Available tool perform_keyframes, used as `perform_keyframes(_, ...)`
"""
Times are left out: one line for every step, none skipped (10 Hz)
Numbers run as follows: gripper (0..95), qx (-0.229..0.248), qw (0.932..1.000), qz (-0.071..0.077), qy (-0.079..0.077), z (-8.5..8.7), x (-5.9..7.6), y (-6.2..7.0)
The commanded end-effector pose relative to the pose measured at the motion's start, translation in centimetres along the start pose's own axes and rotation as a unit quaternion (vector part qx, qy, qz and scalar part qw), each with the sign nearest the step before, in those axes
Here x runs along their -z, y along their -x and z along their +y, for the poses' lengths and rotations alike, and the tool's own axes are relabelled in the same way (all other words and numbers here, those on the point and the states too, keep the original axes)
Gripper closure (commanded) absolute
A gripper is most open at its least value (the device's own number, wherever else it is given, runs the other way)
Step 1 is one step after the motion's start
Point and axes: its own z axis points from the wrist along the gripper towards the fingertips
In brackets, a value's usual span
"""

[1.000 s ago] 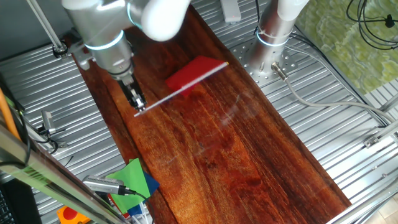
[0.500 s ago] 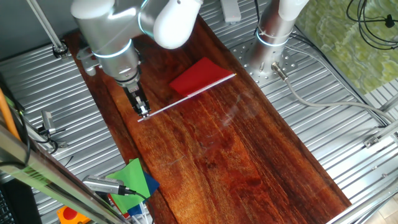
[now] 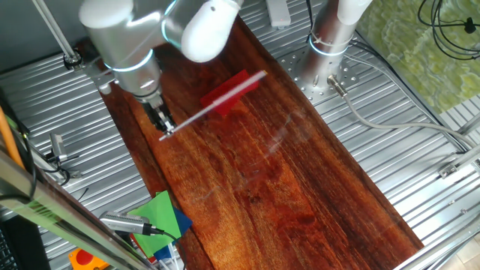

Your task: Wave the flag

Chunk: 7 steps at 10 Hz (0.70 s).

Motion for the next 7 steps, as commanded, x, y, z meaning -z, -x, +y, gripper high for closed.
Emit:
perform_keyframes(95.0, 0.077, 0.9969, 0.018, 0.003, -4.2, -0.2, 0.6)
perform_keyframes(95.0, 0.081, 0.9965, 0.02, 0.003, -4.5, -0.4, 0.7)
perform_keyframes(95.0, 0.084, 0.9962, 0.023, 0.0, -4.7, -1.0, 1.0)
perform_keyframes(95.0, 0.096, 0.995, 0.025, -0.005, -4.8, -1.8, 1.1)
perform_keyframes(95.0, 0.101, 0.9946, 0.025, -0.007, -4.9, -2.8, 1.3)
perform_keyframes(95.0, 0.098, 0.9949, 0.025, -0.008, -4.9, -3.4, 1.3)
perform_keyframes(95.0, 0.095, 0.9951, 0.024, -0.008, -4.7, -4.0, 1.4)
